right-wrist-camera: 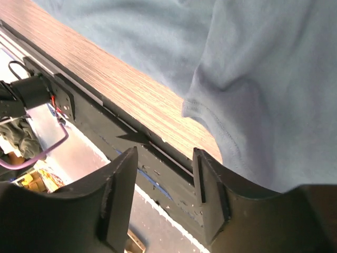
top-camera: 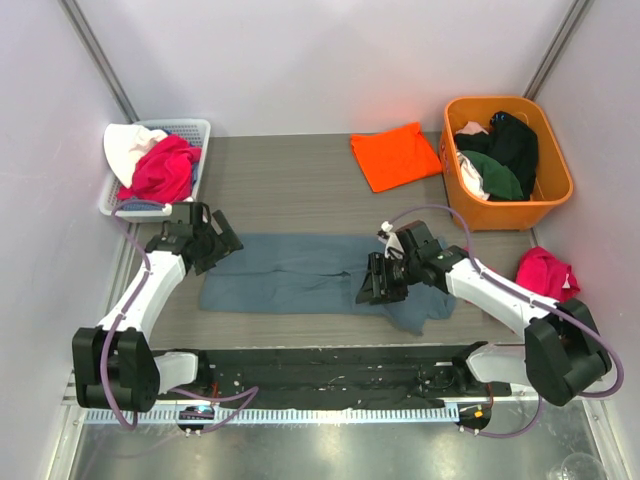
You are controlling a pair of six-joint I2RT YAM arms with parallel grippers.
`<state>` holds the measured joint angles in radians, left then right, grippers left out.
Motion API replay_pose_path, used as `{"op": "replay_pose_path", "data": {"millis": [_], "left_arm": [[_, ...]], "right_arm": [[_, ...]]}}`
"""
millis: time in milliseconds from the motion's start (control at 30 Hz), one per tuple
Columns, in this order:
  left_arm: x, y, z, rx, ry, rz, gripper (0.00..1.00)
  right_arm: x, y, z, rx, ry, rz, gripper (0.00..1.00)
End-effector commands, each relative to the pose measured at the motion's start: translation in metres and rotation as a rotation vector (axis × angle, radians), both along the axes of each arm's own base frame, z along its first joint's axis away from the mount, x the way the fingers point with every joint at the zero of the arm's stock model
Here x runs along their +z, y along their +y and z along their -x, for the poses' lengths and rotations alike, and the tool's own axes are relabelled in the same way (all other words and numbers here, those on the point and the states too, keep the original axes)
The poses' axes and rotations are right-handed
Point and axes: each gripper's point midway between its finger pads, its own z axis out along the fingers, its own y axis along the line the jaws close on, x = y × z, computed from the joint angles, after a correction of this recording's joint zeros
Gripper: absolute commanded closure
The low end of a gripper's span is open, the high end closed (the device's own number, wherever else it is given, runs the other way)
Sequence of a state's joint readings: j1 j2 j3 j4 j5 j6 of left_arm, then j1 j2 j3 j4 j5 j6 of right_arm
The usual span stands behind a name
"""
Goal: Fold and stack the t-shirts
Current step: Fold the tshirt
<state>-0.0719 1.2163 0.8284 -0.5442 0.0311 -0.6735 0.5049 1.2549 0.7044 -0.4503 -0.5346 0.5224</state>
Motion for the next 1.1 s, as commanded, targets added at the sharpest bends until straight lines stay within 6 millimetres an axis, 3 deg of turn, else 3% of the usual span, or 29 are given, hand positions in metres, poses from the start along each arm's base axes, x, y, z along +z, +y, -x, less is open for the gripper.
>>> {"op": "replay_pose_path", "data": {"millis": [0,233,433,533,600,633,667,700,767,800,833,900,967,1000,1067], "left_arm": [[0.011,-0.005,0.0,-0.015,-0.032,0.018,0.11],[0.019,-0.004,-0.004,-0.039,-0.05,0.002,0.11],[0.038,-0.017,-0.019,-0.16,-0.109,0.016,0.11],[0.051,-0.038,-0.035,-0.286,-0.17,0.057,0.1],[0.048,-0.064,-0.044,-0.414,-0.183,0.07,0.1],[0.058,-0.086,-0.049,-0.491,-0.212,0.06,0.07],[0.043,-0.097,-0.054,-0.532,-0.168,0.05,0.06],[0.053,-0.111,-0.064,-0.592,-0.203,0.031,0.04],[0.048,-0.152,-0.064,-0.714,-0.197,0.039,0.02],[0.043,-0.171,-0.074,-0.773,-0.194,0.041,0.0],[0.037,-0.198,-0.069,-0.846,-0.189,0.051,0.0],[0.026,-0.233,-0.078,-0.935,-0.189,0.071,0.0],[0.021,-0.268,-0.074,-1.024,-0.202,0.077,0.0],[0.027,-0.284,-0.081,-1.052,-0.231,0.078,0.0],[0.0,-0.31,-0.076,-1.123,-0.2,0.066,0.0]], "right_arm": [[0.015,-0.002,-0.003,0.003,-0.053,0.007,0.45],[0.033,-0.017,-0.047,-0.182,-0.193,0.113,0.45],[0.036,-0.071,-0.085,-0.445,-0.287,0.396,0.44],[0.043,-0.09,-0.087,-0.538,-0.291,0.471,0.44],[0.052,-0.099,-0.084,-0.589,-0.307,0.479,0.44],[0.057,-0.104,-0.085,-0.638,-0.316,0.475,0.44],[0.061,-0.107,-0.083,-0.658,-0.323,0.475,0.44],[0.072,-0.113,-0.081,-0.697,-0.348,0.456,0.44],[0.081,-0.117,-0.076,-0.745,-0.351,0.431,0.44],[0.091,-0.119,-0.073,-0.763,-0.37,0.4,0.44],[0.096,-0.121,-0.07,-0.776,-0.372,0.387,0.44],[0.103,-0.123,-0.066,-0.788,-0.382,0.371,0.44],[0.111,-0.127,-0.06,-0.791,-0.39,0.358,0.44],[0.114,-0.127,-0.058,-0.793,-0.395,0.35,0.44],[0.118,-0.129,-0.053,-0.783,-0.398,0.343,0.44]]}}
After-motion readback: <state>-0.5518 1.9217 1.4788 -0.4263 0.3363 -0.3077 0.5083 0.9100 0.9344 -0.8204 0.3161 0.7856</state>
